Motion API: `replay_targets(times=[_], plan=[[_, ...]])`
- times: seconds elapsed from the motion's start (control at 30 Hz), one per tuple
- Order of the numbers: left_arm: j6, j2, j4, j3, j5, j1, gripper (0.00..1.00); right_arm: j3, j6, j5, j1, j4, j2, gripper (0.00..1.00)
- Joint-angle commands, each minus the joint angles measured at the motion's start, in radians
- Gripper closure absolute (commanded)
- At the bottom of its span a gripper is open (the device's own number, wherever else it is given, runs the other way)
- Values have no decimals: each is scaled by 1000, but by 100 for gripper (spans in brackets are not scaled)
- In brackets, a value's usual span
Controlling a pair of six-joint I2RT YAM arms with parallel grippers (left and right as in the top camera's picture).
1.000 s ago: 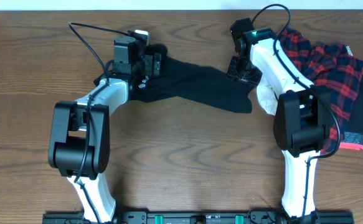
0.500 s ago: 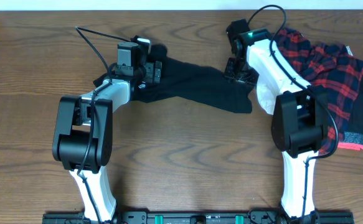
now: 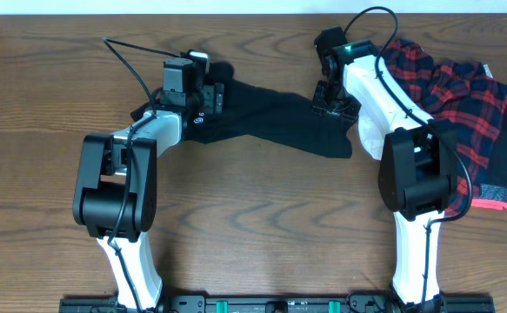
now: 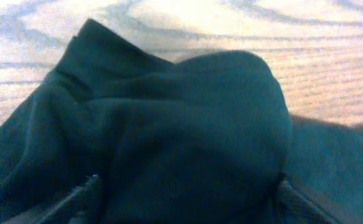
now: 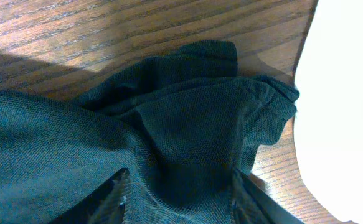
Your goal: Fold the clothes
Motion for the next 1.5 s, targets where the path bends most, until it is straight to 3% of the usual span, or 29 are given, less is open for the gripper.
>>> replay_targets(times=[0.0,0.1,0.27,0.47,0.53,1.1,1.47], plan=[[-7,20,22,18,8,0,22,-16,5,3,-3,8,-15,58],[-7,19,39,17,8,0,37,-28,5,3,-3,19,-16,73],[-7,19,44,18,8,0,52,-28,5,3,-3,29,-16,99],[-7,-31,45,18,12,0,75,-28,-7,6,-3,63,-16,99],[-7,-62,45,18,11,0,94,-27,-7,6,-3,65,-17,99],[-7,-265,-77,18,10,6,94,-26,-60,6,-3,95,-120,99],[-9,-533,-273,18,6,44,94,-26,-147,7,6,107,-334,99]])
